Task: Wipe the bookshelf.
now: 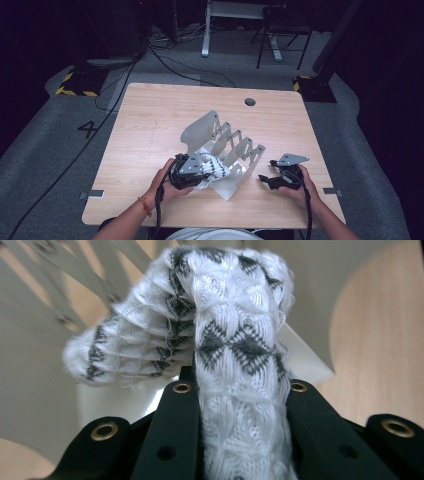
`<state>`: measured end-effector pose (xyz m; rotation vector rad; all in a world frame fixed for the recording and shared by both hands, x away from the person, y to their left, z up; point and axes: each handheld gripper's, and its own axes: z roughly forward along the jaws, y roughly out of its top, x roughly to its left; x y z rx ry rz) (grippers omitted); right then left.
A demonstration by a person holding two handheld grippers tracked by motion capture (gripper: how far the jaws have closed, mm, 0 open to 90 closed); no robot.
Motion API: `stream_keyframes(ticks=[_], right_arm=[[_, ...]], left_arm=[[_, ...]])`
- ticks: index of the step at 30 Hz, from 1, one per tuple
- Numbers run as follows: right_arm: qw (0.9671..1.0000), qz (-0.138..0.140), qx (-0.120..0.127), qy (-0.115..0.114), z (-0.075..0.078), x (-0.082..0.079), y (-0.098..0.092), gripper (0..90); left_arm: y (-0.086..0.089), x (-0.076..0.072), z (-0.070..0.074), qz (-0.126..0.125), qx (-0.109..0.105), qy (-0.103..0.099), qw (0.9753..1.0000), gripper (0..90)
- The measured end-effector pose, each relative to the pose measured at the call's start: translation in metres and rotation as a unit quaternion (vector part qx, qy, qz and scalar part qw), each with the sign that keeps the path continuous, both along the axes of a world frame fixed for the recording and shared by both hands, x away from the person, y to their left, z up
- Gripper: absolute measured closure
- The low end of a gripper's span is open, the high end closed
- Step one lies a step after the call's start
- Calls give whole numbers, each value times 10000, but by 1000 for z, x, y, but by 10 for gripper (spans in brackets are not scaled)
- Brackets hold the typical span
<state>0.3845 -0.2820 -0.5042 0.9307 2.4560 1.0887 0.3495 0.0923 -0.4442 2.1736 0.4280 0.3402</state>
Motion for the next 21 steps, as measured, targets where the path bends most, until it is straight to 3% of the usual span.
stream_keyframes(ticks=[2, 7, 13, 17, 19, 21], right_arm=[[10000, 1, -1, 0, 0, 0, 0, 212], [10000, 2, -1, -2, 0, 0, 0, 212], [10000, 0, -5, -2, 0, 0, 0, 211], [10000, 0, -6, -3, 0, 0, 0, 211], [10000, -1, -5, -1, 0, 0, 0, 211], [10000, -1, -6, -3, 0, 0, 0, 211]], left_arm=[[-1, 2, 11, 170, -238, -87, 9995, 786], [-3, 1, 39, 312, -556, -327, 9974, 785], [3, -2, 71, 584, -1130, -656, 9897, 782], [-4, 4, 77, 755, -1341, -647, 9860, 781], [-10, 7, 73, 787, -1308, -622, 9863, 779], [-20, 9, 67, 753, -1201, -585, 9882, 779]])
